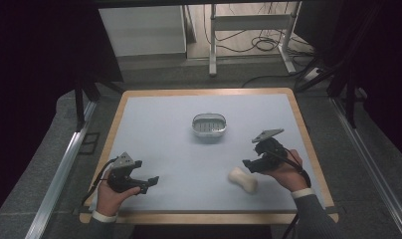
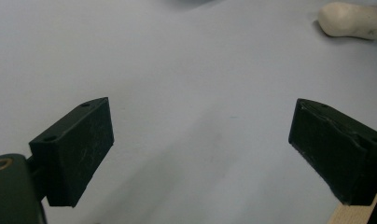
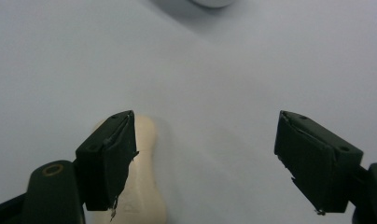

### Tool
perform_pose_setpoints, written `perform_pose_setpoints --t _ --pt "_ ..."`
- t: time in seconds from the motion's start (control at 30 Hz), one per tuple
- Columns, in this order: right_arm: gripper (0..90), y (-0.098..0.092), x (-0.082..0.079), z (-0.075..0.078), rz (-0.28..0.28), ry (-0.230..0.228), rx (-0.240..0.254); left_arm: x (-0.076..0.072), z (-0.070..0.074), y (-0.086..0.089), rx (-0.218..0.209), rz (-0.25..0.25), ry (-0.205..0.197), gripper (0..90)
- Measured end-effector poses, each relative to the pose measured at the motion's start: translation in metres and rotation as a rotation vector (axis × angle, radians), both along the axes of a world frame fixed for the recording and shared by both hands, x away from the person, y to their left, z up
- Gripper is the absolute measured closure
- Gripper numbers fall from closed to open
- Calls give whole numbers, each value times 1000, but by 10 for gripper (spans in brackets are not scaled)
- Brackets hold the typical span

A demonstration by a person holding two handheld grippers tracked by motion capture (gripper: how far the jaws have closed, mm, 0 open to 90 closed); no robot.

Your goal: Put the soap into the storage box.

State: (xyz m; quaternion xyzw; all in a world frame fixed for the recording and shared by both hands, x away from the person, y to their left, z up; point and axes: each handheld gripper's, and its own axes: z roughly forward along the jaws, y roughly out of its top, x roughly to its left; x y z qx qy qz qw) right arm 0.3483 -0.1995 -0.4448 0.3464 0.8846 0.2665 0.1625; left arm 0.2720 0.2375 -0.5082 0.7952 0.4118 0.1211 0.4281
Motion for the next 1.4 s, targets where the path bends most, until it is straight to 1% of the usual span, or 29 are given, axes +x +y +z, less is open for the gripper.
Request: perform_pose_setpoints --t 0.03,0.1,0.2,0.23,0.27,0.47,0.5,0.57,0.67,0.7,0.77,0.8,0.9,1.0,1.1,1.17,1.27,1.4 --pt "207 4 -1 -2 15 18 -6 0 0 0 -1 1 0 70" --pt "208 8 -3 -5 21 33 -14 0 0 0 -1 2 -1 71" --pt "208 11 -4 -7 28 42 -19 0 0 0 -1 -1 1 71" --pt "208 14 -6 -10 37 55 -23 0 0 0 2 -2 2 70" --pt "208 15 -6 -11 41 57 -29 0 0 -1 4 -2 4 70" --pt "215 18 -7 -16 48 84 -42 0 -1 -1 5 -2 4 70" --pt "220 19 -8 -18 49 99 -49 0 -1 -2 5 -3 4 70" --pt "220 20 -8 -19 52 106 -48 0 -1 -2 6 -4 4 70" --pt "221 24 -10 -23 57 123 -64 0 0 -1 7 -3 4 70" --pt "224 27 -11 -25 67 132 -79 0 0 -1 6 -3 3 70" --pt "226 28 -12 -26 71 135 -86 0 0 -1 6 -3 4 70" --pt "239 31 -13 -28 72 133 -99 0 0 -1 7 -3 4 70" --pt "244 32 -14 -29 67 133 -99 0 -1 -2 9 -4 4 70" --pt "262 33 -13 -33 71 152 -107 0 -1 -2 15 -3 5 70" --pt "277 33 -12 -37 70 180 -119 0 -1 -2 11 -3 5 70" --pt "286 34 -12 -39 64 195 -134 0 -1 -2 12 -3 5 70" --pt "307 37 -13 -42 72 216 -156 0 -1 -2 11 -4 6 70" --pt "330 39 -12 -45 74 229 -175 0 -1 -1 10 -2 4 70"
